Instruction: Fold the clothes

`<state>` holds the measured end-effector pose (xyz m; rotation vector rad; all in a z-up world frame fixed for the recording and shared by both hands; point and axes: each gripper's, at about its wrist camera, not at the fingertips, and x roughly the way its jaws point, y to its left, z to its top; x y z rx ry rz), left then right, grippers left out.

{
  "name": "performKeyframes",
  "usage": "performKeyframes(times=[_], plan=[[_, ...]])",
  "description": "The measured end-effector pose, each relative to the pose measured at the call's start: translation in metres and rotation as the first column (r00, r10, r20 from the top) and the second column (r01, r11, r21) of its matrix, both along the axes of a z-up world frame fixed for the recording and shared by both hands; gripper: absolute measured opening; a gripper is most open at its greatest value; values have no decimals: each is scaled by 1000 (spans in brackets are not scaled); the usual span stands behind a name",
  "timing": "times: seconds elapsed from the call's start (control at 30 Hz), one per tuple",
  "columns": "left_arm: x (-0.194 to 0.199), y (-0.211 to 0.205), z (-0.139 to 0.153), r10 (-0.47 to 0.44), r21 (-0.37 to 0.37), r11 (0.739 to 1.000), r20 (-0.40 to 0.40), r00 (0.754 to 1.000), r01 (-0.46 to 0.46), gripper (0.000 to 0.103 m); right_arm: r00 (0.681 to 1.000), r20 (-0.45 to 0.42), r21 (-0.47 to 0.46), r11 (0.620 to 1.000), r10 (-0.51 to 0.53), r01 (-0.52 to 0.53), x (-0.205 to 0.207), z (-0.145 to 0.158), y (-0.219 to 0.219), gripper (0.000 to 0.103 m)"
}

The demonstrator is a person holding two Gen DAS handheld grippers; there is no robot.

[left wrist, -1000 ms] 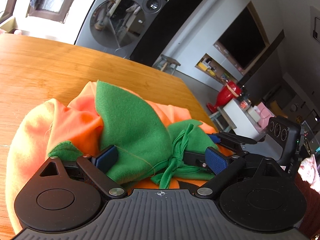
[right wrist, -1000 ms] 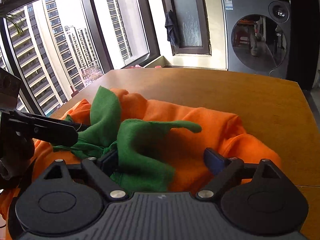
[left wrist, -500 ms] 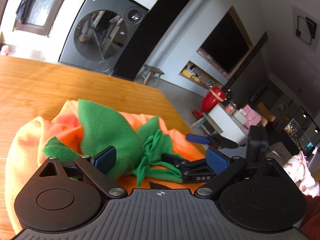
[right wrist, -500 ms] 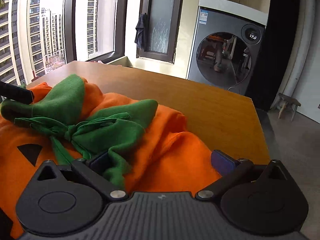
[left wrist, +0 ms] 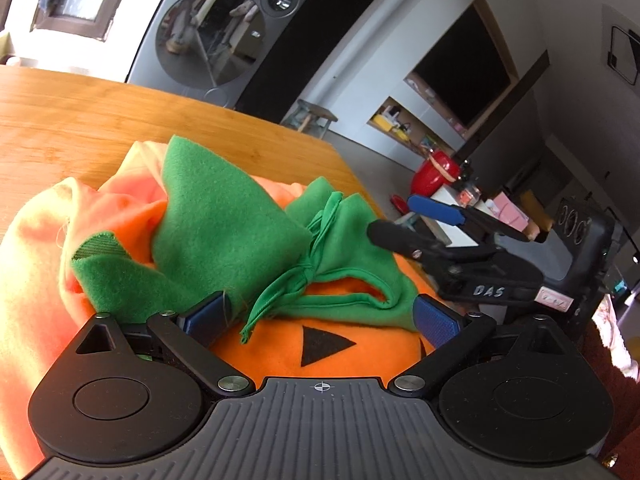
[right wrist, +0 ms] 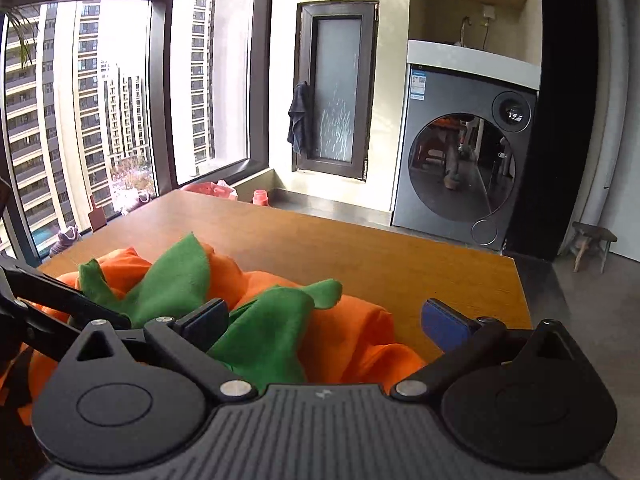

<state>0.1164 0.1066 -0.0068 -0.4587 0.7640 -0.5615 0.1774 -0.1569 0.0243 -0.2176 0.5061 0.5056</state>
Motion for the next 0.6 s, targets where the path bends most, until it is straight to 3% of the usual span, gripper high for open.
performKeyframes(times=[0.03, 0.2, 0.33, 0.4, 0.43, 0.5, 0.6], plan=[[-2, 1, 3, 1, 1, 1000, 4, 1000, -1, 100, 1000, -12, -44, 999, -5, 4, 2, -10, 4, 99], [-9, 21, 37, 44, -36, 999, 110, 993, -40, 100, 998, -66, -87, 996, -22, 16, 8, -33, 6, 98], [18, 44, 47, 144, -34, 989, 64, 987, -143, 99, 997, -75, -73, 997, -9, 4, 8, -31, 5, 98], [37, 55, 44, 193, -19, 981, 0, 981, -193, 94, 997, -82, -19, 1000, -2, 0, 12, -20, -4, 98], [46, 60, 42, 210, -13, 978, -29, 977, -210, 87, 995, -98, 29, 1000, -6, 9, 17, -12, -11, 98], [66, 69, 39, 223, -7, 975, -69, 972, -224, 85, 990, -142, 126, 992, -12, 31, 31, 4, -26, 95], [92, 76, 33, 206, 19, 978, -102, 973, -206, 85, 970, -243, 234, 970, -3, 61, 62, 17, -47, 78]])
